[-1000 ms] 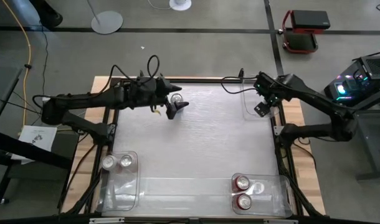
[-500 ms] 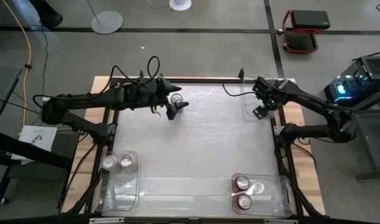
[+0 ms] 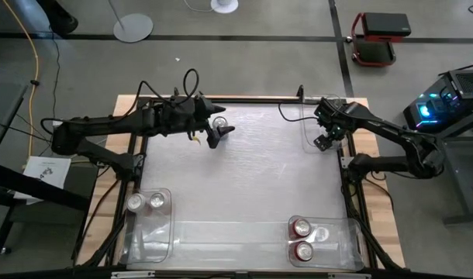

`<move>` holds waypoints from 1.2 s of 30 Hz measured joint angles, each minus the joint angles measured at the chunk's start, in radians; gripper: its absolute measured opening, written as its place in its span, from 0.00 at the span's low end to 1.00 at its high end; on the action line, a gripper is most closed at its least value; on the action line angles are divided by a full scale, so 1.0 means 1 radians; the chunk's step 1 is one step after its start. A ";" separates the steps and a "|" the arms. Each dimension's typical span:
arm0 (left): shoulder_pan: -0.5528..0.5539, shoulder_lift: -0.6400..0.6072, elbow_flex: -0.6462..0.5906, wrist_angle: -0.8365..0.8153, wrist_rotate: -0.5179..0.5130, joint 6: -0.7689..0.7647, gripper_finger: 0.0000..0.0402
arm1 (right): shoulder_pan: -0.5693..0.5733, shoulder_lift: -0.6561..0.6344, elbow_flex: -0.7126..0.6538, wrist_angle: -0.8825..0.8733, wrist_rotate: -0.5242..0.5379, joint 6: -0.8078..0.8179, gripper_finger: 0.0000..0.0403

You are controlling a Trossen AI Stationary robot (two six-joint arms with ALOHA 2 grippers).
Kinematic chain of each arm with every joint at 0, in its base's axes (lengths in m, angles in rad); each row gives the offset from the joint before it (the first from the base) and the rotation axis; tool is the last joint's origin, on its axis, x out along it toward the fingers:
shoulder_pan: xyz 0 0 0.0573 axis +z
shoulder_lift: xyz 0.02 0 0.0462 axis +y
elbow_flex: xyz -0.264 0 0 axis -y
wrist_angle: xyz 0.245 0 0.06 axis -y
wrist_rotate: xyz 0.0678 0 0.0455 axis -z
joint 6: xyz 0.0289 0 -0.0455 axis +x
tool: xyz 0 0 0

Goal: Sort soda cans
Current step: Put the top blue-white soda can into the top transparent bin, then put the blue-white soda can into the top transparent bin

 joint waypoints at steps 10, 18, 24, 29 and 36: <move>0.005 0.000 0.000 0.000 -0.006 0.003 0.91 | 0.000 0.001 0.001 -0.002 0.010 0.003 0.86; 0.005 0.000 0.001 0.000 -0.006 0.003 0.91 | 0.000 0.001 0.033 -0.012 0.012 0.006 0.87; 0.005 0.000 0.001 0.000 -0.006 0.002 0.91 | 0.000 0.001 0.125 -0.016 0.040 0.003 0.88; 0.005 0.000 0.001 0.000 -0.005 -0.006 0.91 | 0.000 0.001 0.181 -0.030 0.072 -0.019 0.88; 0.005 0.000 0.001 0.000 -0.005 -0.007 0.91 | -0.012 0.004 0.182 -0.031 0.022 -0.044 0.88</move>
